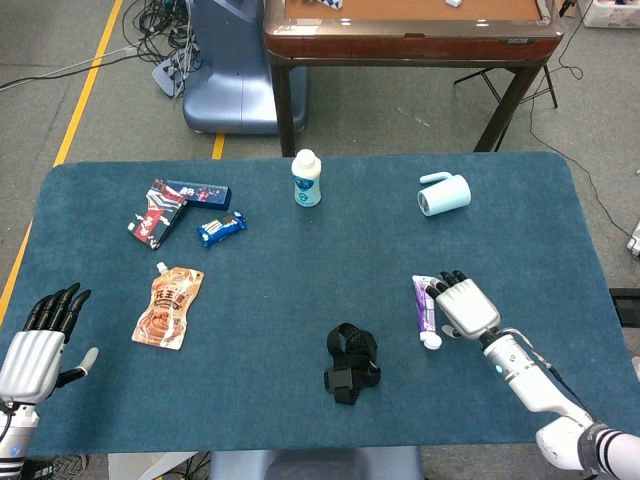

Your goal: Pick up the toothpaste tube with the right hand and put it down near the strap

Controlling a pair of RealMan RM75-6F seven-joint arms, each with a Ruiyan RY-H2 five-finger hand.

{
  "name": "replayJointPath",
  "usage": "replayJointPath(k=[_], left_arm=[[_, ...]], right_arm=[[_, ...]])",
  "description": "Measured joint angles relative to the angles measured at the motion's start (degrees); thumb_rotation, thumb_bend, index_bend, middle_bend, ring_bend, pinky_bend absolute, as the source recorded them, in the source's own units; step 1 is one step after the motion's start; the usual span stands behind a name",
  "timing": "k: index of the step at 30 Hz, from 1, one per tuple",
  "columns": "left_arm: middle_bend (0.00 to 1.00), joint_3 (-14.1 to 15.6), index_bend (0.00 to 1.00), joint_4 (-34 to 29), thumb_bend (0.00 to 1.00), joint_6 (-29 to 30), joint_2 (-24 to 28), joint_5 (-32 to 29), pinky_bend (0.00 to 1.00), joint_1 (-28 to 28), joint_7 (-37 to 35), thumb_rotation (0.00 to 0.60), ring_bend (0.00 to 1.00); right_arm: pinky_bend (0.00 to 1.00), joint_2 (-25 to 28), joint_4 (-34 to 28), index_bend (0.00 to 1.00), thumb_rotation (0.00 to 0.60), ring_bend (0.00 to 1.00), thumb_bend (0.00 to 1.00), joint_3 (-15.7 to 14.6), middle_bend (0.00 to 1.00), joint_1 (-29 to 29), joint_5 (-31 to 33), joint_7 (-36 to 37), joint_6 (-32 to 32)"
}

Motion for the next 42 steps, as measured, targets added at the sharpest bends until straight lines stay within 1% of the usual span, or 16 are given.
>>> replayJointPath(k=[13,21,27,33,38,42], left_arm=[[0.0,-0.2,0.0,0.5,0.29,0.2,0.1,-0.4,0.04,0.3,-0.6,0.6,0.0],[0.0,-0.1,0.0,0.8,0.29,0.5,0.1,-0.4,0.04,0.6,-0.8,0.6,0.0],[0.0,-0.2,0.0,0.9,0.29,0.7,0.3,-0.6,0.04,0.9,-1.1,0.6,0.0],[0.0,-0.2,0.0,1.1,0.29,0.7,0.4,-0.7,0.04,1.0,-1.4,0.6,0.0],[0.0,-0.2,0.0,1.3,0.29,0.4,0.2,-0.7,0.04,0.9,-1.5,0.6,0.0],[0.0,-0.3,0.0,1.4,0.29,0.3,0.1,-0.7,0.04,0.9,-1.6,0.6,0.0]], right_arm=[[0.25,-4.1,1.8,0.25,0.6,0.2,0.0,0.1,0.29,1.9,0.0,-2.7,-2.0],[0.25,-7.4,2.6,0.25,0.6,0.2,0.0,2.3,0.29,3.9,1.7,-3.7,-3.3],[0.25,-9.7,3.6,0.25,0.6,0.2,0.05,4.5,0.3,5.7,4.6,-4.3,-5.4],[0.25,-11.0,4.8,0.25,0.6,0.2,0.12,6.4,0.33,7.1,7.5,-4.7,-6.7],[0.25,-11.0,5.4,0.25,0.6,0.2,0.15,7.2,0.35,7.4,9.8,-4.5,-7.6],[0.25,-10.0,4.7,0.28,0.6,0.22,0.17,6.6,0.37,7.3,10.5,-3.7,-8.4]])
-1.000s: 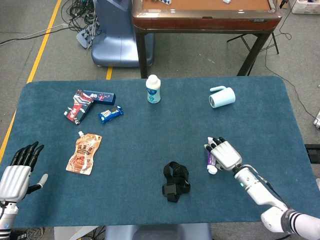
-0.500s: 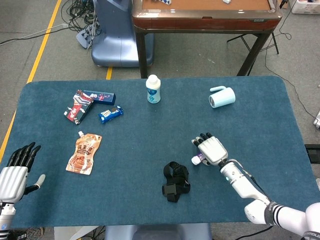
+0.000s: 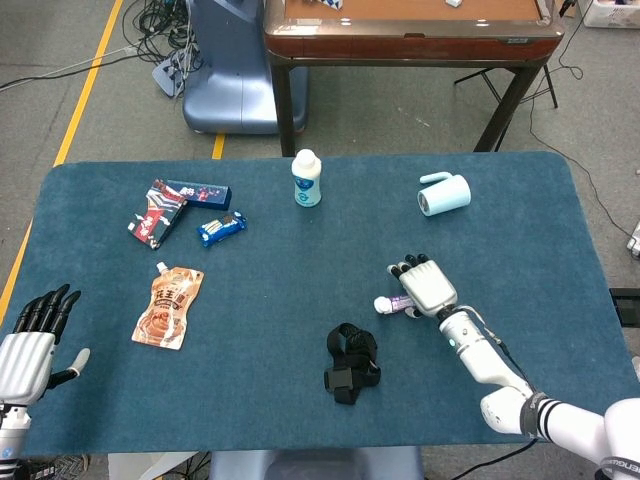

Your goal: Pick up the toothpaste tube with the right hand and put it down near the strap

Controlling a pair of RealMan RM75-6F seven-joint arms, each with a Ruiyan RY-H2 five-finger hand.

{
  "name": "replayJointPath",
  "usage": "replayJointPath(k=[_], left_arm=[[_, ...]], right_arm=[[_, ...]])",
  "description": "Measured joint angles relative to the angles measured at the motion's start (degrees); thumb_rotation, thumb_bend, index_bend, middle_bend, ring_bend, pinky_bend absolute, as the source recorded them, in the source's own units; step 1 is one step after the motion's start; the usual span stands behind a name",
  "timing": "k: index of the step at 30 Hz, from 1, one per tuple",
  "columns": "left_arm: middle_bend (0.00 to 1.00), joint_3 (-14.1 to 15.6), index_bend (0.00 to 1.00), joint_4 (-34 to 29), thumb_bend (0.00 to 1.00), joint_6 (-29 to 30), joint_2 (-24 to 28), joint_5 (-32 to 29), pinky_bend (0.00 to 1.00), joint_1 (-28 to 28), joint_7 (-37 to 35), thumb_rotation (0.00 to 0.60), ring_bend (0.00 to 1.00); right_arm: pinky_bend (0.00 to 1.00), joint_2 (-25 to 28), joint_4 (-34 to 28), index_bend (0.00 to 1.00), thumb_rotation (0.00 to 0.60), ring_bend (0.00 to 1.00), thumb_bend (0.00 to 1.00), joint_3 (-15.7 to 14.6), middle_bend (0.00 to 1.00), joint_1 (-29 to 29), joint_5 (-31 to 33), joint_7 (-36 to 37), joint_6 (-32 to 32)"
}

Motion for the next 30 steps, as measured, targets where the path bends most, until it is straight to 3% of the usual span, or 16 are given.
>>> replayJointPath(k=[9,30], left_arm=[[0.0,0.0,0.0,0.1,0.29,-0.3,-0.2,0.1,0.04,-0.2,0.1,0.6,0.0],[0.0,0.0,0.0,0.5,0.29,-0.3,-0.3,-0.2,0.04,0.1,-0.2,0.6,0.0]], right_arm=[[0.25,1.3,-0.2,0.4,0.6,0.26,0.29,-2.2,0.42,-0.6,-0.1,0.3,-0.5],[0.25,0.0,1.2,0.5,0.6,0.31,0.38,-2.8,0.48,0.9,0.8,-1.3,-2.1]])
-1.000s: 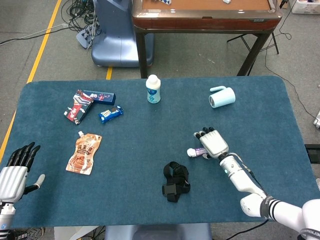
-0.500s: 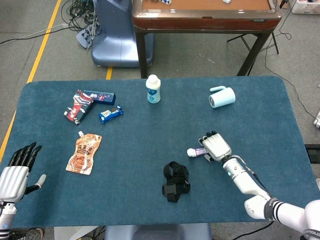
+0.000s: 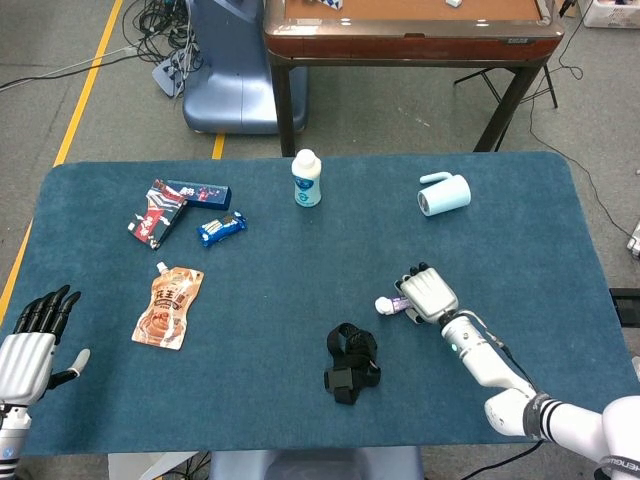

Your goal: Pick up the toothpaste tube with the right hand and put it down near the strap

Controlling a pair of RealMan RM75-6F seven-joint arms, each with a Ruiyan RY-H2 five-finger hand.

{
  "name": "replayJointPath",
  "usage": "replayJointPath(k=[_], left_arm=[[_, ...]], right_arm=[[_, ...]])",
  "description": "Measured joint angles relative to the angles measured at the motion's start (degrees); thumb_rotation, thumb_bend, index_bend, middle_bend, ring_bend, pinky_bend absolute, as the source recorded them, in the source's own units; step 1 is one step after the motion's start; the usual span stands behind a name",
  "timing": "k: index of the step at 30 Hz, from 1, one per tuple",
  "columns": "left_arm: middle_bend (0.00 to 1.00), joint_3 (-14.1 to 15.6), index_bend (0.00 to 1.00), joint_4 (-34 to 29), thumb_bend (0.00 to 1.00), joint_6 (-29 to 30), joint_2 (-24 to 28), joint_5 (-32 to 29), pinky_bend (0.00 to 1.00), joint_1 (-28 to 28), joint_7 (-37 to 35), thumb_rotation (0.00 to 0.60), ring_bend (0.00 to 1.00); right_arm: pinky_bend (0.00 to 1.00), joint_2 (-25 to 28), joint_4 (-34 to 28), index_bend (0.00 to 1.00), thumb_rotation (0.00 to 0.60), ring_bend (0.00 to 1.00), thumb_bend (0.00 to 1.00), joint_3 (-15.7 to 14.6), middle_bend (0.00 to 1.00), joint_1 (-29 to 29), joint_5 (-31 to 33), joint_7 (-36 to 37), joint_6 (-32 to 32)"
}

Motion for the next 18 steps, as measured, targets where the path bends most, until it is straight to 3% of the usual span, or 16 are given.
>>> replayJointPath(k=[10,18], left_arm=[[0.0,-0.1,0.0,0.3,0.29,-0.7,0.5,0.5,0.04,-0.6,-0.2,0.6,0.0],[0.0,-0.2,0.0,-0.3,0.29,-5.3,2.3,2.8,0.04,-4.3,-2.3,0.6,0.01]], right_arm=[[0.24,0.9,-0.8,0.67,0.6,0.44,0.54,-0.1,0.6,0.7,0.1,0.4,-0.7],[0.27,6.9,-7.6,0.77,0.6,0.53,0.62,0.3,0.68,2.1,-0.4,1.5,-2.5]])
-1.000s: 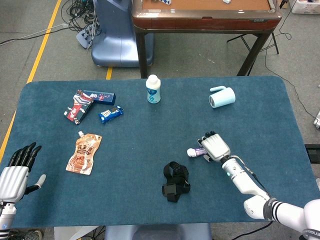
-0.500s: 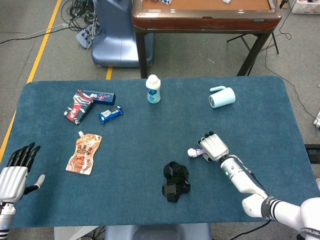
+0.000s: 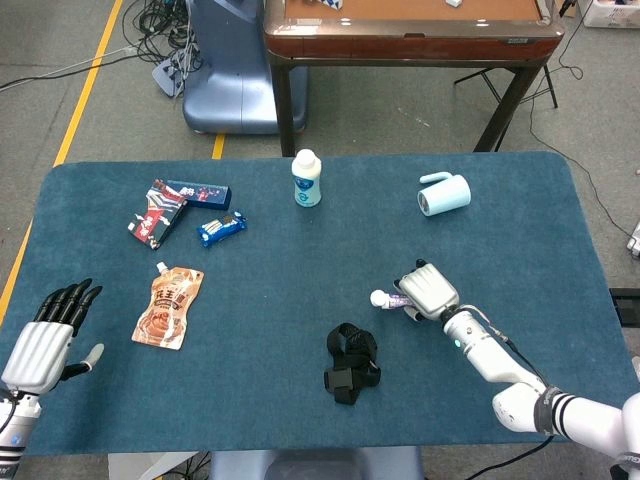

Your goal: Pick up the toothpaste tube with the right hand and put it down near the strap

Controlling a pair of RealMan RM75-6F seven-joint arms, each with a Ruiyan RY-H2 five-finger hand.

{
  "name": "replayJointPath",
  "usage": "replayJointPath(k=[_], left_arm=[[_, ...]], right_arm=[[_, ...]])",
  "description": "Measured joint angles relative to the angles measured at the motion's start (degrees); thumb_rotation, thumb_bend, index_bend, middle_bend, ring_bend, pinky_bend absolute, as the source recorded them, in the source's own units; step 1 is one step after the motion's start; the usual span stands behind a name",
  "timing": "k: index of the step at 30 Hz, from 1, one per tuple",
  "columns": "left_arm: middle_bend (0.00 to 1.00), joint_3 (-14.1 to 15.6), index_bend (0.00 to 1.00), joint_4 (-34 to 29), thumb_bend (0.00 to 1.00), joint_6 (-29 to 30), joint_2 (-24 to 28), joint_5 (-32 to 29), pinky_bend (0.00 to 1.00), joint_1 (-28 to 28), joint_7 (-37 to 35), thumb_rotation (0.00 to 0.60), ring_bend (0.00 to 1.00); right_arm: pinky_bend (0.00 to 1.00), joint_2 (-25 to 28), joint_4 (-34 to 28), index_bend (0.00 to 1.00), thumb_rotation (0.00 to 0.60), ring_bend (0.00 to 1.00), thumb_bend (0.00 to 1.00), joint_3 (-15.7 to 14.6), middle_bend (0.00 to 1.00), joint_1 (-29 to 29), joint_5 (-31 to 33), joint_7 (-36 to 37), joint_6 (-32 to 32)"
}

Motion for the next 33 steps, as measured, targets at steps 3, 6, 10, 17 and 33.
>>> replayJointPath(k=[3,6,10,17,33], left_arm=[[0.0,-0.2,0.0,0.0,0.29,-3.0,0.9,1.4,0.06,-2.7,-2.1,0.6,0.03],[0.05,-0.3,0.0,0.2,0.29,-6.0,1.7,3.0,0.19,-5.6,-4.9,0.6,0.13],[0.16,-0.5,0.0,0.4,0.29,-10.7,2.4,5.3,0.41,-10.0,-8.4,0.6,0.28],[0.49,-0.1,0.0,1.8,0.29,-18.9,2.4,10.5,0.68,-18.8,-14.1,0.6,0.58],[0.72,0.9,0.0,2.1,0.44,-32.0,-3.4,16.5,0.83,-35.9,-17.4,0.6,0.76]], right_arm=[[0.28,3.5,-3.9,0.78,0.6,0.54,0.62,0.4,0.69,1.1,0.4,-0.1,-1.8],[0.33,7.3,-8.2,0.8,0.6,0.55,0.62,0.9,0.7,2.4,1.3,-0.2,-4.0],[0.39,12.7,-13.5,0.81,0.6,0.57,0.63,2.1,0.71,5.0,3.4,-1.0,-7.5],[0.41,18.1,-19.8,0.82,0.6,0.6,0.64,3.8,0.72,10.7,9.5,-2.7,-13.6],[0.41,12.6,-18.7,0.84,0.6,0.62,0.68,1.6,0.74,24.0,24.3,-8.8,-17.1]])
